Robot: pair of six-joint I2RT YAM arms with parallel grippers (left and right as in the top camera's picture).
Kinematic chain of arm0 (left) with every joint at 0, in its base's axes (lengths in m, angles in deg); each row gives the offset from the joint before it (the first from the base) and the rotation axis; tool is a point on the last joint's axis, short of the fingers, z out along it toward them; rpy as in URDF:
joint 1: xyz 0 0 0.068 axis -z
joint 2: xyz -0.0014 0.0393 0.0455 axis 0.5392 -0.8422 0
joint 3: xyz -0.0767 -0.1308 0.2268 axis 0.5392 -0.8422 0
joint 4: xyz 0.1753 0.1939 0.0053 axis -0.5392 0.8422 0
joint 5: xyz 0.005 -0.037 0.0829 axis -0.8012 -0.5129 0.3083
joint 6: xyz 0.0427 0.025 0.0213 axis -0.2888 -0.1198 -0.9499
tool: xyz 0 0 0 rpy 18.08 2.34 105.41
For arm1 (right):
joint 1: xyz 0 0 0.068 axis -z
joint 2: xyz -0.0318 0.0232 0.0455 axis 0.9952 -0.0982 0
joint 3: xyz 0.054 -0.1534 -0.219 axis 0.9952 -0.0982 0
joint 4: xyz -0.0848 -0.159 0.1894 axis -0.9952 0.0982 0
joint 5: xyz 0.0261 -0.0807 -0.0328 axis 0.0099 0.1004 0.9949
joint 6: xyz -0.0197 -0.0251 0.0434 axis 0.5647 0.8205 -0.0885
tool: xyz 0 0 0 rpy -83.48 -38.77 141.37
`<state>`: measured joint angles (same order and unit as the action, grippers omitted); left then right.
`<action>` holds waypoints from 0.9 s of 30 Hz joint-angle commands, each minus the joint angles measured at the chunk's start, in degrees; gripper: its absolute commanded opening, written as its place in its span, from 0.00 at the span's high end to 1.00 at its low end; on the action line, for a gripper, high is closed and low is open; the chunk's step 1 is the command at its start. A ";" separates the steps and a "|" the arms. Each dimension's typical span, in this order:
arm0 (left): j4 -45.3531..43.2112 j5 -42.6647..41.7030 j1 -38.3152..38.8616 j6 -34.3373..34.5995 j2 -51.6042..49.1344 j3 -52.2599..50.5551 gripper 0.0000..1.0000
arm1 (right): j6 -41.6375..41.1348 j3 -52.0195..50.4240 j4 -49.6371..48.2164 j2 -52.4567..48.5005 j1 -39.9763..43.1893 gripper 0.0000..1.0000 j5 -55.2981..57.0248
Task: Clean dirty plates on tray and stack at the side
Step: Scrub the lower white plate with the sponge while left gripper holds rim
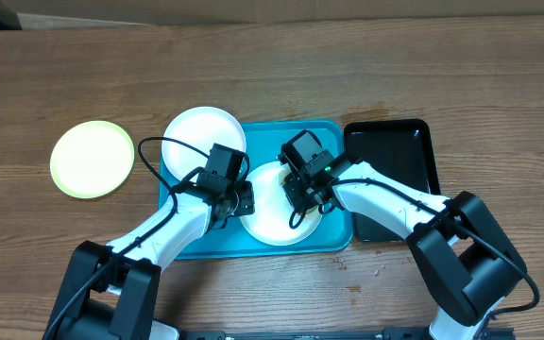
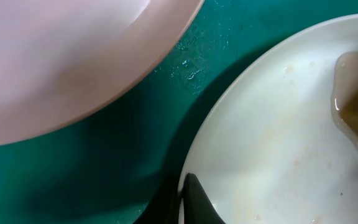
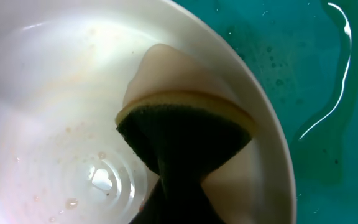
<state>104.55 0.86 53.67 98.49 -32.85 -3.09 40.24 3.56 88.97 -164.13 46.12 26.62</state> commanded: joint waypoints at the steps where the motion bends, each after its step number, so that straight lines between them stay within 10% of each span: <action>1: 0.24 0.74 0.37 1.70 -2.56 -0.63 0.96 | -4.70 0.66 0.07 -0.42 0.15 0.96 -2.64; 16: 0.31 0.22 0.37 1.90 -2.56 -0.63 0.96 | -7.65 8.85 13.97 5.53 4.24 0.96 -3.96; 27: 0.31 -0.33 0.37 1.90 -2.56 -0.63 0.96 | -26.84 2.45 9.92 5.46 3.87 0.96 -3.91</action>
<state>104.20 -0.04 53.67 99.78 -32.98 -3.02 21.24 8.08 100.33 -159.87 50.45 22.99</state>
